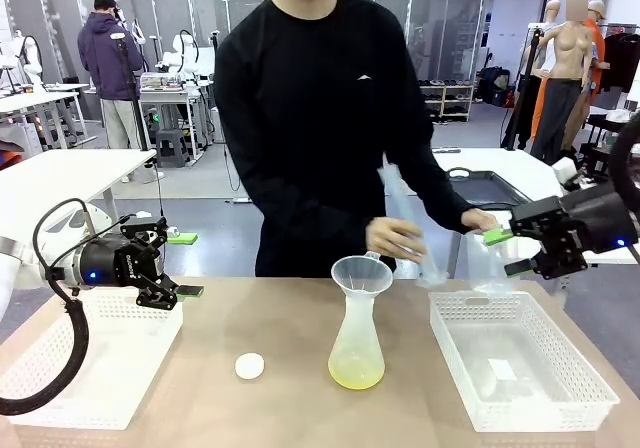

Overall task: Prepare the solutions needed for the experiment.
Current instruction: Once the solution is in the Big flask , pick up the Plastic Funnel and place it back into the right Organizing basket.

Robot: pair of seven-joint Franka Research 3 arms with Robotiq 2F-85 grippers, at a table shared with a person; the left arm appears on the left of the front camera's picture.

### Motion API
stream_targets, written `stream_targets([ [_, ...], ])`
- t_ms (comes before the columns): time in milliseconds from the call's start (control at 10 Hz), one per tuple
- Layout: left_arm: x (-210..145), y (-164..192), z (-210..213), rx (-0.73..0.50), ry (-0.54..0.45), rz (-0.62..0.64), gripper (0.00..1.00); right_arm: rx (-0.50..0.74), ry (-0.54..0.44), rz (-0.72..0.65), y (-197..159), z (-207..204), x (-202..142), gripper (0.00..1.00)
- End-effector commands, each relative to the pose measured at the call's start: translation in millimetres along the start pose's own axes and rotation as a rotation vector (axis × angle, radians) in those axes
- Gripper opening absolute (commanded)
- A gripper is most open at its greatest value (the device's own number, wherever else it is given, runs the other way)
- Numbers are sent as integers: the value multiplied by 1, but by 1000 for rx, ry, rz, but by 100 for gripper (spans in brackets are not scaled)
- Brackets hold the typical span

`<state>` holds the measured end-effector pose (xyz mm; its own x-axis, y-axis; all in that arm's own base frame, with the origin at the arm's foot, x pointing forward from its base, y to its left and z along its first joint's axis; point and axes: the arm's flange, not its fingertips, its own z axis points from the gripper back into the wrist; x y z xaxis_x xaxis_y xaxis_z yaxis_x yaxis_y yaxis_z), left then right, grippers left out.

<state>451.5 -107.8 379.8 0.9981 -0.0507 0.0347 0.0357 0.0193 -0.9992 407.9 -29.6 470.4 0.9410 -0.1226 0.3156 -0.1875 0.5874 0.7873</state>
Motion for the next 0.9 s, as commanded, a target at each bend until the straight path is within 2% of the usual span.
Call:
stream_targets([
  [0,0,-2,0,-6,5,5,100,-159,29,-25,32,-17,-3,92],
  [300,0,-2,0,-6,5,5,100,-258,4,-44,53,-22,-2,92],
  [400,0,-2,0,-6,5,5,100,-192,3,10,48,-18,1,92],
  [800,0,-2,0,-6,5,5,100,-192,3,10,48,-18,1,92],
])
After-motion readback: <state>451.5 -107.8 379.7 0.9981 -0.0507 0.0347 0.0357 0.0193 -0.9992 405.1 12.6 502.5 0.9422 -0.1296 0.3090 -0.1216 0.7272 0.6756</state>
